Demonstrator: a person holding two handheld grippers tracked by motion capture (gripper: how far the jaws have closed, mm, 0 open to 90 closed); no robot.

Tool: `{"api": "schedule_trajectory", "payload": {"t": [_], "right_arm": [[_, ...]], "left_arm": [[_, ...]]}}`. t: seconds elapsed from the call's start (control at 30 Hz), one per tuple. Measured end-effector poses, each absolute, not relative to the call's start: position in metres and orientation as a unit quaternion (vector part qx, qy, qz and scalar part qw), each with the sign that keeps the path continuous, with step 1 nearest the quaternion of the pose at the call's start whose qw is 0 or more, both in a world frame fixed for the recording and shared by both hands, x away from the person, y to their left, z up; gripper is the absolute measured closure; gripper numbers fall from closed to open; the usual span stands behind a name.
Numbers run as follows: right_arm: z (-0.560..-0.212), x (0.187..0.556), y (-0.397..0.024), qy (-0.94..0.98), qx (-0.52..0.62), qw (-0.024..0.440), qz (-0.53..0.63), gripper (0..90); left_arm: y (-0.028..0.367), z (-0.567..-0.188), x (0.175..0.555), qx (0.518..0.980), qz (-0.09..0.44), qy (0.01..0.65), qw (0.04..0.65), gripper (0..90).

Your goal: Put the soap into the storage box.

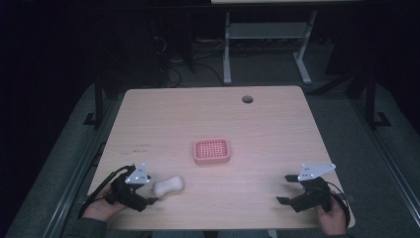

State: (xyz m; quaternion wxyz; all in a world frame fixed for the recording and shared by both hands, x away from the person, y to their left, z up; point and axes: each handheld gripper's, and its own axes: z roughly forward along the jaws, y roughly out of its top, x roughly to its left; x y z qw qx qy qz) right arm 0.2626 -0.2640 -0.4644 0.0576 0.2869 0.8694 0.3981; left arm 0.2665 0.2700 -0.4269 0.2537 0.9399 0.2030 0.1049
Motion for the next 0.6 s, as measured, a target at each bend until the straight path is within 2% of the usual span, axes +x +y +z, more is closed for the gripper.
{"api": "schedule_trajectory", "payload": {"t": [0.27, 0.6], "right_arm": [[-0.465, 0.263, -0.263, 0.870, 0.287, 0.056, 0.396, 14.2], [-0.465, 0.263, -0.263, 0.871, 0.285, 0.056, 0.397, 14.2]], "left_arm": [[0.263, -0.423, 0.270, 0.938, 0.115, 0.195, 0.261, 22.8], [0.251, -0.426, 0.275, 0.944, 0.104, 0.184, 0.254, 22.9]]}}
